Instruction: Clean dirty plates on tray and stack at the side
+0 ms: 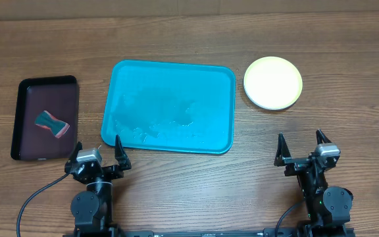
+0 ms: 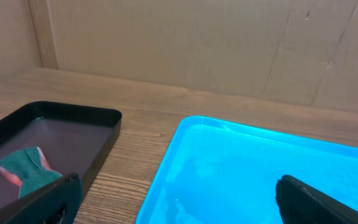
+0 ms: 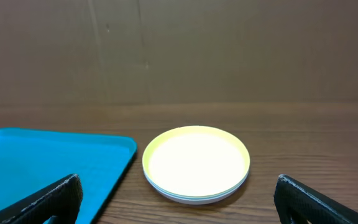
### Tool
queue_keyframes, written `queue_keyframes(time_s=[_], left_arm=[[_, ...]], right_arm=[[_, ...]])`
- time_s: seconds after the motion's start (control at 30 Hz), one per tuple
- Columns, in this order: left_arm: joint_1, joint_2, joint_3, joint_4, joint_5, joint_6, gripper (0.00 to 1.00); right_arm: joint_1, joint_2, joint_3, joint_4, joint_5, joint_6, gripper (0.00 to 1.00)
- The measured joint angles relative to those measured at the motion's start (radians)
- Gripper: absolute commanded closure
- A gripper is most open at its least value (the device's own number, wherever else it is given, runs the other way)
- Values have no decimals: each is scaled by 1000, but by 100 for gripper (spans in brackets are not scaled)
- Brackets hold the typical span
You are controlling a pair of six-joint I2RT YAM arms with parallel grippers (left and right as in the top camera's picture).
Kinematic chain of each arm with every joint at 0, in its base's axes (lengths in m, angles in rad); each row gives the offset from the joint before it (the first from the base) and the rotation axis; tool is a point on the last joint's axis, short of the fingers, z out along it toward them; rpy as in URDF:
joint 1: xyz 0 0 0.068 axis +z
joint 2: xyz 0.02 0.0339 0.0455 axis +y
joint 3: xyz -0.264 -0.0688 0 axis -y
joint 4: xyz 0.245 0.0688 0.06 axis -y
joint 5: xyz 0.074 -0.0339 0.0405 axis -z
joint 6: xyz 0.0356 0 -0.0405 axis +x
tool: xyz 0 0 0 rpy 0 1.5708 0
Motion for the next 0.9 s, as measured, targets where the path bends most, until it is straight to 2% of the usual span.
queue_keyframes(time_s=[0.9], left_arm=[[0, 0, 0, 0, 0, 0, 0]], right_arm=[[0, 0, 0, 0, 0, -38, 0]])
